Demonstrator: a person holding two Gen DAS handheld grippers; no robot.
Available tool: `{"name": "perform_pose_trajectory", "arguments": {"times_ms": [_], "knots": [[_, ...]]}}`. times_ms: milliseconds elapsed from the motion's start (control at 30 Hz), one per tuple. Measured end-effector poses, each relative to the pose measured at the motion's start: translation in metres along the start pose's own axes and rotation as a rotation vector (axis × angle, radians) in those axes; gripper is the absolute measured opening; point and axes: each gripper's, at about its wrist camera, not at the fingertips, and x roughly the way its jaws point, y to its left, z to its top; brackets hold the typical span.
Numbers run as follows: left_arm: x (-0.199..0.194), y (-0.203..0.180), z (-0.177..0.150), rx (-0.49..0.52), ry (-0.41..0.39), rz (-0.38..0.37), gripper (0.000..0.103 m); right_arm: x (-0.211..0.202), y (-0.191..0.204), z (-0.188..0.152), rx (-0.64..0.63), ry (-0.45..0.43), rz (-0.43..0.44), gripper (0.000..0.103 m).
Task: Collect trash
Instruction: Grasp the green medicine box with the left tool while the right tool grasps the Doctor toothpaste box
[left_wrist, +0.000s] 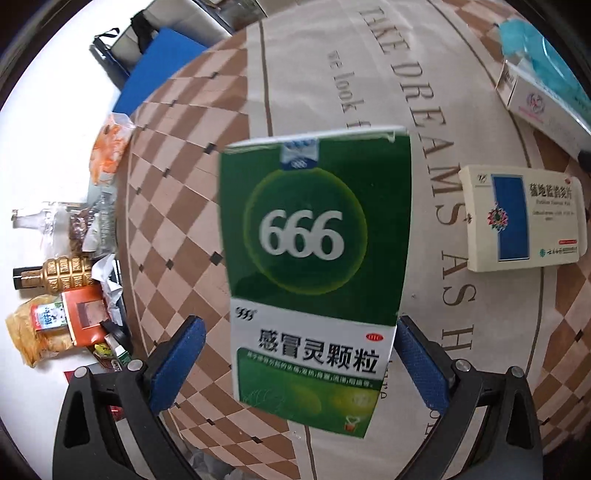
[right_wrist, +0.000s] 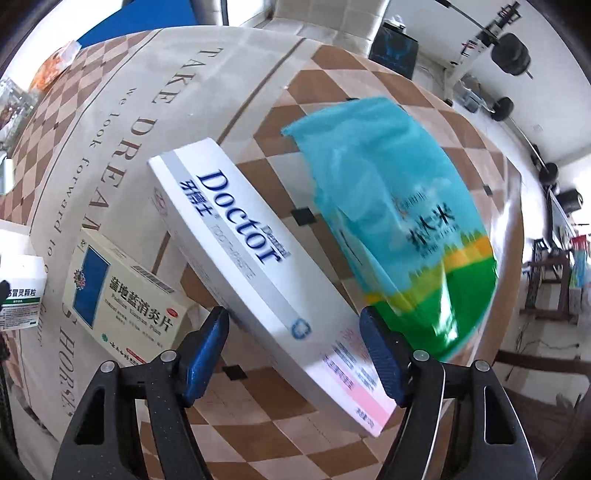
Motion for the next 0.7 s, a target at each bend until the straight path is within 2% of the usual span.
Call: {"name": "perform_pose_trajectory", "arguments": {"times_ms": [33, 100, 167, 233, 333, 367, 400, 467, 500, 600, 700], "knots": [[0.003, -0.001, 0.001, -0.004, 0.006, -0.017, 0.101, 0.001, 0.000, 0.002, -0.003, 0.001, 0.002, 0.075], [0.007, -0.002, 0.001, -0.027, 0.017, -0.064, 0.093, 0.001, 0.001, 0.004, -0.013, 0.003, 0.001, 0.073], [0.005, 0.001, 0.001, -0.080, 0.029, -0.086, 0.093, -0.002, 0.002, 0.004, -0.019, 0.009, 0.008, 0.067], [0.001, 0.006, -0.002, -0.148, 0.036, -0.163, 0.093, -0.008, -0.004, -0.001, 0.010, 0.031, 0.080, 0.064], [-0.003, 0.015, -0.006, -0.253, 0.068, -0.288, 0.093, -0.006, -0.014, -0.001, 0.079, 0.117, 0.262, 0.061], [-0.004, 0.015, -0.008, -0.265, 0.068, -0.297, 0.093, -0.006, -0.015, 0.001, 0.081, 0.109, 0.259, 0.061], [-0.005, 0.015, -0.008, -0.266, 0.067, -0.288, 0.093, -0.006, -0.014, 0.003, 0.054, 0.093, 0.216, 0.062], [-0.005, 0.010, -0.009, -0.256, 0.071, -0.274, 0.093, 0.000, -0.007, 0.007, 0.001, 0.091, 0.129, 0.072], [-0.005, 0.006, -0.010, -0.246, 0.074, -0.255, 0.093, 0.002, -0.006, 0.009, 0.002, 0.090, 0.149, 0.076], [-0.003, 0.000, -0.009, -0.226, 0.074, -0.236, 0.093, 0.012, 0.000, 0.009, -0.004, 0.127, 0.194, 0.077], [-0.006, -0.005, -0.009, -0.229, 0.062, -0.226, 0.090, 0.021, 0.012, 0.006, -0.041, 0.150, 0.172, 0.075]]}}
